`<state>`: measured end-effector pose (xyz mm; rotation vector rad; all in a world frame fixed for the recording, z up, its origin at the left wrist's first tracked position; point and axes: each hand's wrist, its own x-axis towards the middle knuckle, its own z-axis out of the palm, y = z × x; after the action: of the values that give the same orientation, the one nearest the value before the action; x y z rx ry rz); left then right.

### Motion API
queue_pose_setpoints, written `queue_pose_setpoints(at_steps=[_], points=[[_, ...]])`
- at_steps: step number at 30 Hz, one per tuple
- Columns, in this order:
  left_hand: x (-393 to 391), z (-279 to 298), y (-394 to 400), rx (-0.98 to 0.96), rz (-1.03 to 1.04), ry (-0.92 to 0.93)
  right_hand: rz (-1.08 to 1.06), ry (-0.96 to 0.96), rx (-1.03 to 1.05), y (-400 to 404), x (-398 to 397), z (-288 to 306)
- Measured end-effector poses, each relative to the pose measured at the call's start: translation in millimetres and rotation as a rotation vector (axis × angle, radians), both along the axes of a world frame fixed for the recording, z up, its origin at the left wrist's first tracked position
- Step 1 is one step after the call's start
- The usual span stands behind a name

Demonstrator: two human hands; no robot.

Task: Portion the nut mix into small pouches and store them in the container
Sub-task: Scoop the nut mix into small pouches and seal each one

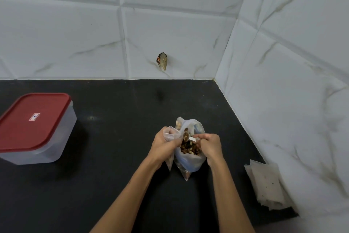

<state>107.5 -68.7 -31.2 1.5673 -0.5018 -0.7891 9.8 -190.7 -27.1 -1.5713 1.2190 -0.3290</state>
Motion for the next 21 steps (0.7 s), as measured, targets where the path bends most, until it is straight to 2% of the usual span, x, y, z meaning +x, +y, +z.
queue_pose_setpoints(at_steps=[5,9,17,21], points=[[-1,1,0,-0.026,0.078,0.077,0.011,-0.076,0.134,-8,-5,-2],[2,2,2,0.026,0.112,0.082,0.006,-0.115,0.199,-12,-8,4],[3,3,3,0.038,-0.006,-0.049,0.046,0.038,-0.041,1,6,4],[3,4,5,0.011,0.011,0.054,0.055,-0.010,0.054,-3,1,6]])
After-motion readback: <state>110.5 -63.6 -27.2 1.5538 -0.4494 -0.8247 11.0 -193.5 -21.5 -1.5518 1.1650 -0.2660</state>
